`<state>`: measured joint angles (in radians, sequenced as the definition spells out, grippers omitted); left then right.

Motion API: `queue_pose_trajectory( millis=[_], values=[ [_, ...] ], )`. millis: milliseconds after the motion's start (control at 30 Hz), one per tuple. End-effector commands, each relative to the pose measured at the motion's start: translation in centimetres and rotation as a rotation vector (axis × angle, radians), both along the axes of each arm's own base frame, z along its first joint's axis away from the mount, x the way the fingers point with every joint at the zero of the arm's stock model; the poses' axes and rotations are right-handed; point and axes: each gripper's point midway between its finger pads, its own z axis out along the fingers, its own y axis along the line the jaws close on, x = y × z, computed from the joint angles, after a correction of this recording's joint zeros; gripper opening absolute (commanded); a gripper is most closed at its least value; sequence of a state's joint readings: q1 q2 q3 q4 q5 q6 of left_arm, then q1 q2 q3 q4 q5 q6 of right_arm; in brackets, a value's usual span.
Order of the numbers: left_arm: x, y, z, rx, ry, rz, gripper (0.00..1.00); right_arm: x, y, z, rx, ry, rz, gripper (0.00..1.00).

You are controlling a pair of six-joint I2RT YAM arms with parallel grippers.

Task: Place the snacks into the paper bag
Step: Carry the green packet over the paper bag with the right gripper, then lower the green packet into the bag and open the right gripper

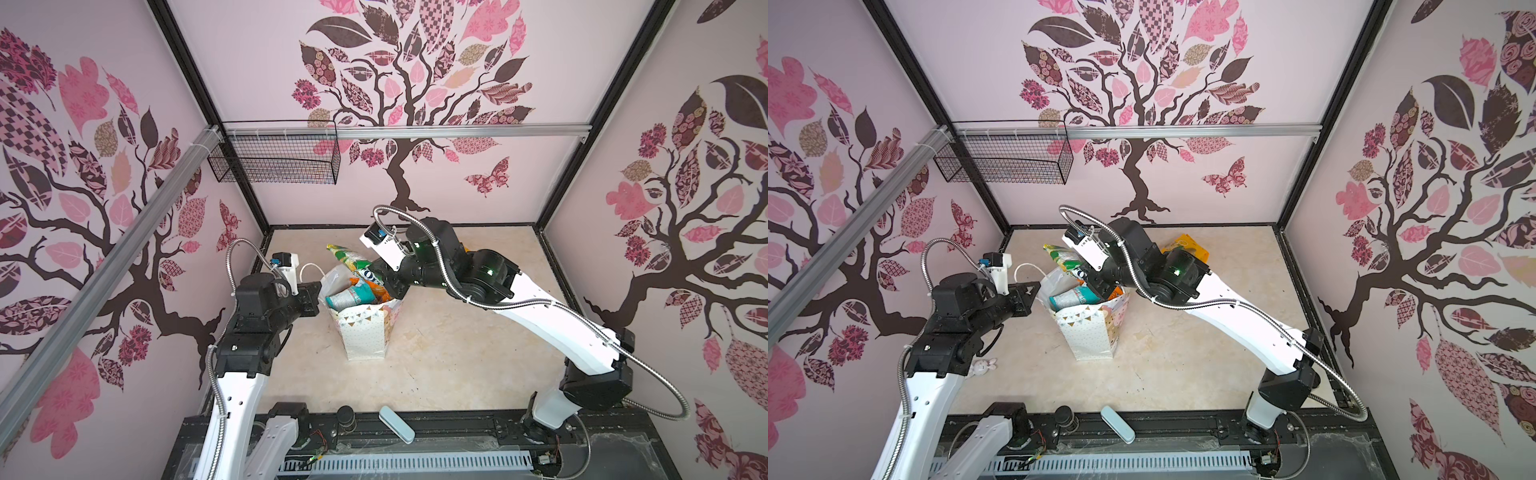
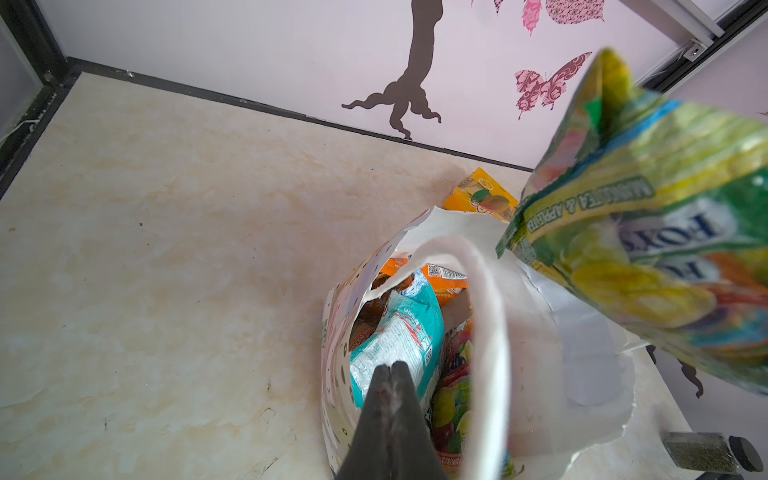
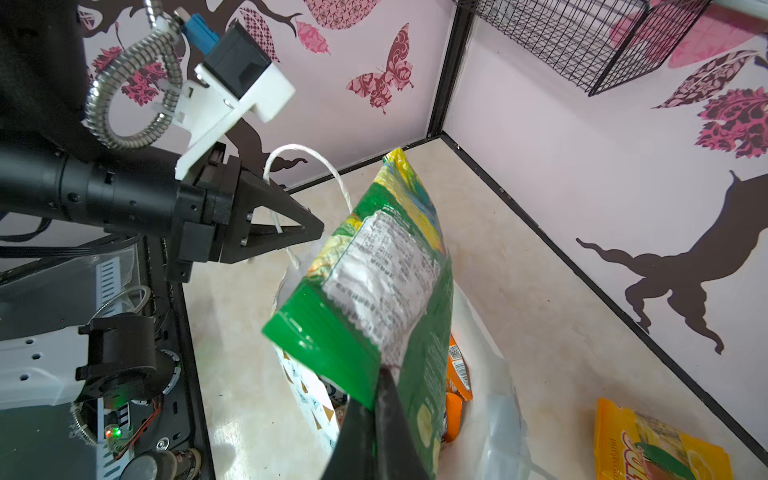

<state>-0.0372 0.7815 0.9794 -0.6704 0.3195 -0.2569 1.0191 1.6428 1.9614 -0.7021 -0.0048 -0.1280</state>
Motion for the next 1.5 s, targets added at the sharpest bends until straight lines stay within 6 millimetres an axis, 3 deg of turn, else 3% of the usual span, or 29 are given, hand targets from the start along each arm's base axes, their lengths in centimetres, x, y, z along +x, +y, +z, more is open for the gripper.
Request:
queue_pose_trajectory(
  millis=[0,400,1000,1200,1333,1467],
  values=[
    [0.2,0.2,0.2,0.015,-0.037,0.001,0.02,-0.6,-0.2,1.7,0.025,-0.028,0.017,0.0],
    [0.2,0.3,0.2,0.018,-0.038,0.004,0.02,2.3,0.1,-2.5,-0.099,-0.081,-0.073,0.0],
    [0.2,0.3,0.2,0.018,-0.038,0.004,0.02,2.5,1.6,-7.6,-0.187,-0.067,-0.066,0.01],
    [0.2,0.2,0.2,0.018,-0.037,0.003,0.02,1.8,2.7,-8.6,-0.214,-0.057,-0.029,0.13],
    [0.2,0.3,0.2,0.018,-0.038,0.004,0.02,1.4,3.2,-8.8,-0.228,-0.042,-0.005,0.3],
    [0.2,0.2,0.2,0.016,-0.036,0.002,0.02,0.3,3.8,-7.6,-0.188,-0.012,0.047,0.35]
  ],
)
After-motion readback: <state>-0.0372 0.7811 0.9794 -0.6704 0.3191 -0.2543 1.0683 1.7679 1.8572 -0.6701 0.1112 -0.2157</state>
